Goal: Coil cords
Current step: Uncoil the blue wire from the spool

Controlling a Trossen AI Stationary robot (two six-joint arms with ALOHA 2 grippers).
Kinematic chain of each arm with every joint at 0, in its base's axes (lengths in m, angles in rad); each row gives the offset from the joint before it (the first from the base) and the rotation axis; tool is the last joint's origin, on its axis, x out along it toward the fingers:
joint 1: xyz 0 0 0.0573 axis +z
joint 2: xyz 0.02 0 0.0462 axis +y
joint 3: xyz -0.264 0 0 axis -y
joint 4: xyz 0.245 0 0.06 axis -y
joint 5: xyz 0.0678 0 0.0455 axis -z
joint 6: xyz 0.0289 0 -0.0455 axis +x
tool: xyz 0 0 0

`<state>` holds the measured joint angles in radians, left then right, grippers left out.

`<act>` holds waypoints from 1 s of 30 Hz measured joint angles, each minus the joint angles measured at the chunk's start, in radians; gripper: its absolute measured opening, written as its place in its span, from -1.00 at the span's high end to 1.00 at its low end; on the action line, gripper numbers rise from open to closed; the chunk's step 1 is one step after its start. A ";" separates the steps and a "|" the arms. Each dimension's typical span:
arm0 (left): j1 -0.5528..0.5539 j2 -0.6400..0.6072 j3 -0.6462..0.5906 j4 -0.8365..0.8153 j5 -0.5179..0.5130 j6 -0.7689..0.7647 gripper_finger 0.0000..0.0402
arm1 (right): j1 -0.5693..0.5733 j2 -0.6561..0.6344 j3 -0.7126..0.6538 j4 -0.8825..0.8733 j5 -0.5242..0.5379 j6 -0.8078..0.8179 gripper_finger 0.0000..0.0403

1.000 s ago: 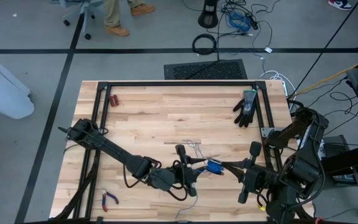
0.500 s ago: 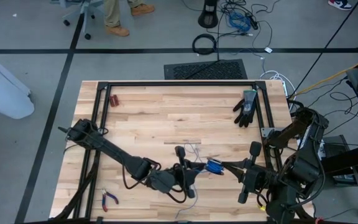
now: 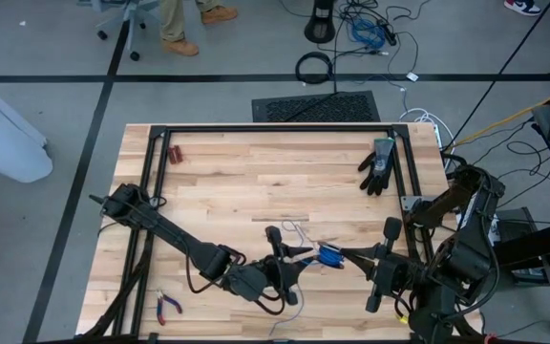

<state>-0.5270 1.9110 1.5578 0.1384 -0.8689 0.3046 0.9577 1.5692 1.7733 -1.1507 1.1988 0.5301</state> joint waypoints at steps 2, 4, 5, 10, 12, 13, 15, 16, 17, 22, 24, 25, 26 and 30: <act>0.000 0.000 0.000 0.000 -0.001 0.000 0.50 | 0.000 0.000 0.000 0.000 0.000 0.000 1.00; 0.000 0.000 0.000 0.000 -0.001 0.000 0.54 | 0.000 0.000 0.000 0.000 0.000 0.000 1.00; 0.000 0.000 0.000 0.000 -0.001 0.000 0.55 | 0.000 0.000 0.000 0.000 0.000 0.000 1.00; 0.000 0.000 0.000 0.000 -0.001 0.000 0.58 | 0.000 0.000 0.000 0.000 0.000 0.000 1.00; 0.000 0.000 0.000 0.001 -0.001 0.000 0.58 | 0.000 0.000 0.000 0.000 0.000 0.000 1.00; 0.000 0.000 0.000 0.001 0.001 -0.001 0.58 | 0.000 0.000 0.000 0.000 0.000 0.000 1.00; 0.001 0.000 0.000 0.001 0.016 -0.003 0.58 | 0.000 0.000 0.000 0.000 0.000 0.000 1.00; 0.001 0.000 0.000 0.001 0.030 -0.008 0.58 | 0.000 0.000 0.000 0.000 0.000 0.000 1.00; 0.002 0.000 0.000 0.002 0.041 -0.008 0.58 | 0.000 0.000 0.000 0.000 0.000 0.000 1.00; 0.005 0.000 0.000 0.003 0.052 -0.009 0.58 | 0.000 0.000 0.000 0.000 0.000 0.000 1.00; 0.008 0.000 0.000 0.003 0.052 -0.009 0.58 | 0.000 0.000 0.000 0.000 0.000 0.000 1.00; 0.010 -0.001 0.000 0.004 0.052 -0.010 0.58 | 0.000 0.000 0.000 0.000 0.000 0.000 1.00; 0.011 -0.001 0.000 0.004 0.053 -0.011 0.58 | 0.000 0.000 0.000 0.000 0.000 0.000 1.00; 0.019 -0.001 0.000 0.004 0.053 -0.011 0.58 | 0.000 0.000 0.000 0.000 0.000 0.000 1.00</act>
<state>-0.5080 1.9102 1.5578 0.1421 -0.8158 0.2935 0.9575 1.5692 1.7733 -1.1509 1.1990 0.5304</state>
